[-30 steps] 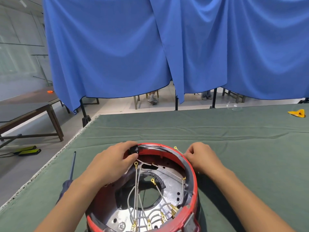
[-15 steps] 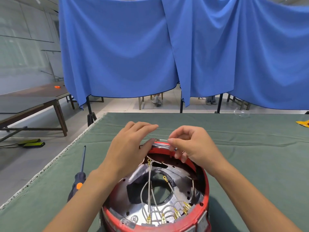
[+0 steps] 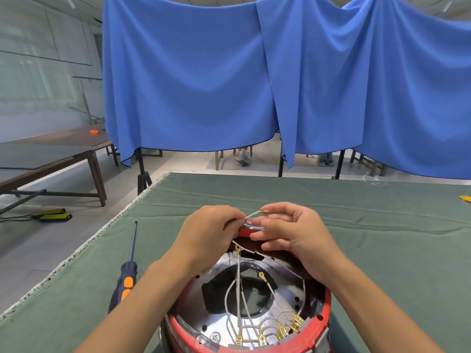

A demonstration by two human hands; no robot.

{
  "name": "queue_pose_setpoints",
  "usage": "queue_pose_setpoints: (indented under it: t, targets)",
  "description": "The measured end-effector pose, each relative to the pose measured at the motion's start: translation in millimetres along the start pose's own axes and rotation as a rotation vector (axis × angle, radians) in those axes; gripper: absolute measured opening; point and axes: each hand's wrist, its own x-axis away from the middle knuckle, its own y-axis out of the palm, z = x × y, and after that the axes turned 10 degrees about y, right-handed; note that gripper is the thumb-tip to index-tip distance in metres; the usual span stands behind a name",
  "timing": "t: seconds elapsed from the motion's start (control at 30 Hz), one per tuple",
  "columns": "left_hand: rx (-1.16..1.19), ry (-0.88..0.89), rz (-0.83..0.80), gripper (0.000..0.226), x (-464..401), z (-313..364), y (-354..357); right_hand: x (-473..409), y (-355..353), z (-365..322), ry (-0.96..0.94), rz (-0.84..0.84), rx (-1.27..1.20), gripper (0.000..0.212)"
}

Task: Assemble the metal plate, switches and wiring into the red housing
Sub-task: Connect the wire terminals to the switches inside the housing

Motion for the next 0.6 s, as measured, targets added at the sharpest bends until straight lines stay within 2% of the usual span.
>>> queue_pose_setpoints:
  t: [0.17,0.37,0.5,0.6]
  targets:
    - [0.047,0.009,-0.047,0.017,-0.5,-1.0,0.9,-2.5,0.5,0.9,-0.008,0.040,0.000,0.004]
    - [0.057,0.009,-0.102,0.019,0.0,-2.6,3.0,-2.5,0.7,1.0,-0.021,0.054,0.010,0.002]
    - [0.071,0.036,-0.076,0.017,0.6,-2.5,3.2,-1.8,0.7,0.7,-0.007,0.054,0.012,0.002]
    - [0.080,0.092,0.006,0.015,1.2,-0.5,0.9,-0.8,2.0,-3.0,0.022,0.054,-0.007,0.005]
